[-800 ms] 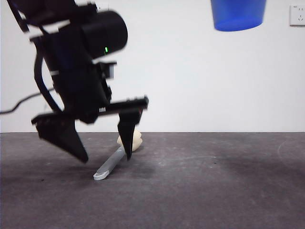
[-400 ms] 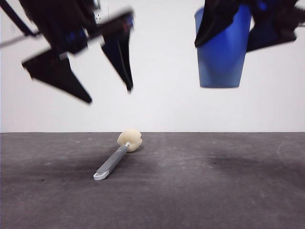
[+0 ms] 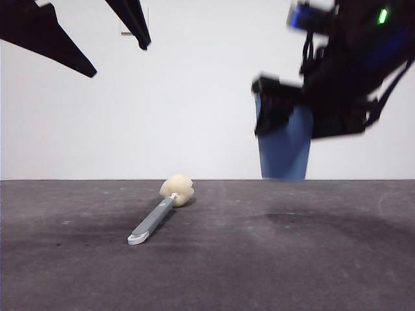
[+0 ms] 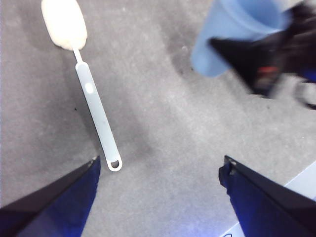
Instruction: Pick up the cup brush,pick up the cup,insert the brush into the cup,clean the cup,put the cup brush back,put the cup back to the fixed position on the table
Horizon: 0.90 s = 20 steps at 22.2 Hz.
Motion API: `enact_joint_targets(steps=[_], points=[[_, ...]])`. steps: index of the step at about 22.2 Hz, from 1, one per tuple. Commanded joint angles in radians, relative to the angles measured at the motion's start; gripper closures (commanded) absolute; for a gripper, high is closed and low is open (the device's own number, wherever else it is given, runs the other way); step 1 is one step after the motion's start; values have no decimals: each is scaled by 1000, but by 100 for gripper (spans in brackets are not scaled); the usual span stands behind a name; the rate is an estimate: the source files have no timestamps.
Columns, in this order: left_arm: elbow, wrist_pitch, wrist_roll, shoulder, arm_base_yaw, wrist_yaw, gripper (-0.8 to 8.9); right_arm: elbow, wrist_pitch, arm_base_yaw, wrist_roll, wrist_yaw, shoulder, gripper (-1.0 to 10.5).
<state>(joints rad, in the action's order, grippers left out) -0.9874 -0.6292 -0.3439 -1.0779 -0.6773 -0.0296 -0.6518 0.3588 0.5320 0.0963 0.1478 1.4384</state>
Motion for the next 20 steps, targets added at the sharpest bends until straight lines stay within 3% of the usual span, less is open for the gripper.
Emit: enact_joint_targets(steps=[1,6,14,15,18,20], points=[[6,-4,16,11,-3,1,404,11,78,-27,-12,-28,87,959],[6,-11,16,14,-3,3,404,11,199,-76,-30,-97,203,959],[6,-11,16,14,-4,29,404,11,163,-81,-66,-97,232,938],[6,-12,16,14,-3,29,404,11,151,-81,-66,-97,232,895],[6,-19,16,14,-4,29,404,11,117,-81,-64,-97,232,607],[6,-27,16,14,-4,29,404,11,106,-80,-64,-97,232,555]])
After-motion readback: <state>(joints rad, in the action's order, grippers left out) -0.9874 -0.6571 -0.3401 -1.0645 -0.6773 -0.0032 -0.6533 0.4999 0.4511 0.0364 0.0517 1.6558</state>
